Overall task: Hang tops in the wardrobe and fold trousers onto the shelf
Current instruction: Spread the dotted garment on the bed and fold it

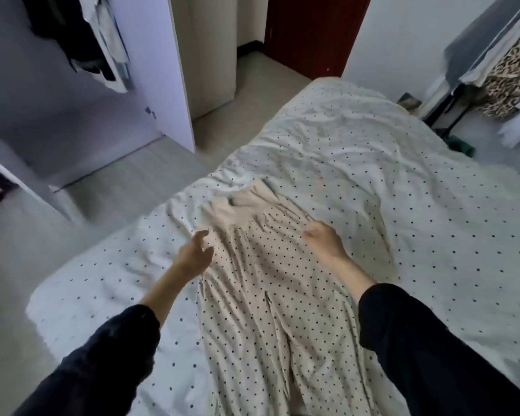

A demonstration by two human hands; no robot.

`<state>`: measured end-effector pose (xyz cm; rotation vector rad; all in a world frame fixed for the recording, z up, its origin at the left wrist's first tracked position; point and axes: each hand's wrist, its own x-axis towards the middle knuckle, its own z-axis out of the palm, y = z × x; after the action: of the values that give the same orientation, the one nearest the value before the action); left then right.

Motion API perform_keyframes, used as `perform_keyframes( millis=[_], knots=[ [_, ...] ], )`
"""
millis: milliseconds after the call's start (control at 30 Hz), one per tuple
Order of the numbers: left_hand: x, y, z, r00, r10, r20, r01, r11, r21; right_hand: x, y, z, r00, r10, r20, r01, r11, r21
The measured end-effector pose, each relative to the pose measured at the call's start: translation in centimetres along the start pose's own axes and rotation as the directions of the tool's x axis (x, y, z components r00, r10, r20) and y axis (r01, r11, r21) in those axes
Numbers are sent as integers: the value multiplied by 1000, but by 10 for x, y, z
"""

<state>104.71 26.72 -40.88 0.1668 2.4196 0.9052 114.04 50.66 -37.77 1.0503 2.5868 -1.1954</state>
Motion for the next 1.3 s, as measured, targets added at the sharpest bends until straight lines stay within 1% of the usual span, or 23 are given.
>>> perform_keyframes(
  millis=[67,133,200,267,300,367,400,433,467,500,567,667,767,867,933,1067,1133,1200,1233,1300],
  knots=[
    [-18,-37,37,995,-58,82,56,998,34,-17,41,33,1000,30,4,-30,1000,8],
    [-47,-69,71,990,-84,110,84,996,2,-47,83,61,997,65,29,-67,996,67],
    [-78,-96,103,993,-108,43,107,994,12,-89,124,89,984,107,140,-117,991,62],
    [-100,-112,122,990,-93,-110,97,995,32,-127,154,110,961,140,240,-158,986,56],
    [-113,-115,130,982,-99,-159,103,994,19,-146,169,119,948,145,284,-169,984,61],
    [-138,-122,147,969,-150,-198,136,987,-81,-182,195,133,922,168,349,-196,980,45],
    [-148,-125,156,963,-192,-187,164,974,-154,-197,206,139,906,193,377,-222,974,35],
    [-166,-134,171,957,-236,-168,203,960,-192,-218,222,146,897,187,400,-224,973,47],
    [-168,-137,176,957,-249,-147,217,955,-201,-224,229,150,891,185,415,-236,969,75],
    [-174,-144,186,961,-252,-114,230,957,-176,-231,238,156,890,179,420,-245,963,108],
    [-189,-157,204,955,-283,-94,266,951,-157,-243,256,168,885,204,418,-271,956,108],
    [-220,-182,225,935,-334,-122,323,940,-107,-252,272,183,896,208,392,-267,958,103],
    [-266,-214,243,917,-395,-59,391,918,-68,-275,280,196,867,211,451,-280,956,91],
    [-304,-243,250,890,-456,7,456,890,-18,-306,287,203,822,252,510,-342,935,89],
    [-325,-258,252,880,-474,30,475,879,-46,-329,297,208,794,279,540,-375,924,75],
    [-359,-274,253,899,-426,103,435,894,-105,-372,314,212,790,321,522,-394,919,31],
    [-384,-279,254,906,-400,135,415,903,-112,-405,317,211,799,371,473,-447,893,53],
    [-402,-283,256,913,-384,140,403,904,-145,-428,320,211,843,399,361,-475,867,152],
    [-409,-285,256,917,-376,134,394,906,-155,-437,322,211,873,397,285,-458,866,198],
    [-429,-288,255,927,-359,112,373,912,-169,-457,324,206,916,363,169,-395,890,227]
  ],
)
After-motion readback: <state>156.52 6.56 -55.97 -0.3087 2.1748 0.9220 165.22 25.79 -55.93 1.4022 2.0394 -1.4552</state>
